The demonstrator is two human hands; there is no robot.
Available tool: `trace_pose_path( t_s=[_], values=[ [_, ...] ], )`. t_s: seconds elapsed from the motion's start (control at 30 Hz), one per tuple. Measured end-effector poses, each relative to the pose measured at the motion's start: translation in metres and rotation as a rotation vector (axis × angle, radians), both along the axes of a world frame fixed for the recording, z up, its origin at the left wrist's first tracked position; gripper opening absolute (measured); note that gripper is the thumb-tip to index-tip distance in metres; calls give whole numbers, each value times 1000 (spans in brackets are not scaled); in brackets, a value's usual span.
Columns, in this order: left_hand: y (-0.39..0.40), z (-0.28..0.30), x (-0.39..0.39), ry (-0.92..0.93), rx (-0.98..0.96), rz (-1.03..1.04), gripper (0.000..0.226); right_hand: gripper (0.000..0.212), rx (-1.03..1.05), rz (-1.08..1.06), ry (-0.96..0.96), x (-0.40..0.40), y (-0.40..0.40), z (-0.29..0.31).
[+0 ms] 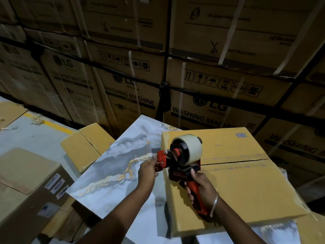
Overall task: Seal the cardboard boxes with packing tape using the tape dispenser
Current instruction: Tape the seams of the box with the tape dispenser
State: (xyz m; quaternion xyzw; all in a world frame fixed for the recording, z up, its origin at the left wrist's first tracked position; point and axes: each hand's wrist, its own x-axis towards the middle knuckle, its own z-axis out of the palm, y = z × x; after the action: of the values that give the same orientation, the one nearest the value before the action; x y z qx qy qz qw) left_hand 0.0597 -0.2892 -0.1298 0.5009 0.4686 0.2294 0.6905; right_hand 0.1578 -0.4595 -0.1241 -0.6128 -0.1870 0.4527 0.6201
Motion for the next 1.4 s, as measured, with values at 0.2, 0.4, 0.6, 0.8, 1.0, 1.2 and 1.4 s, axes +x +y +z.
trace_pose_path(
  t_s=[0.2, 0.4, 0.6, 0.8, 1.0, 1.2, 1.4],
  values=[
    [44, 24, 20, -79, -530, -225, 37, 70, 17, 22, -35, -1, 12, 4],
    [61, 27, 31, -54, -555, -333, 27, 79, 20, -18, -67, 0, 16, 8],
    [72, 14, 43, -21, -627, -341, 11, 72, 14, -69, -62, -4, 20, 10],
    [75, 9, 48, -73, -721, -337, 12, 75, 20, -93, -55, -5, 24, 11],
    [93, 15, 49, -26, -659, -403, 29, 82, 35, -115, -81, -9, 29, 12],
    [103, 22, 58, 113, -384, -613, 10, 80, 17, -139, -94, -13, 33, 8],
    [119, 37, 61, 251, -326, -742, 38, 83, 37, -162, -106, -14, 33, 9]
  ],
)
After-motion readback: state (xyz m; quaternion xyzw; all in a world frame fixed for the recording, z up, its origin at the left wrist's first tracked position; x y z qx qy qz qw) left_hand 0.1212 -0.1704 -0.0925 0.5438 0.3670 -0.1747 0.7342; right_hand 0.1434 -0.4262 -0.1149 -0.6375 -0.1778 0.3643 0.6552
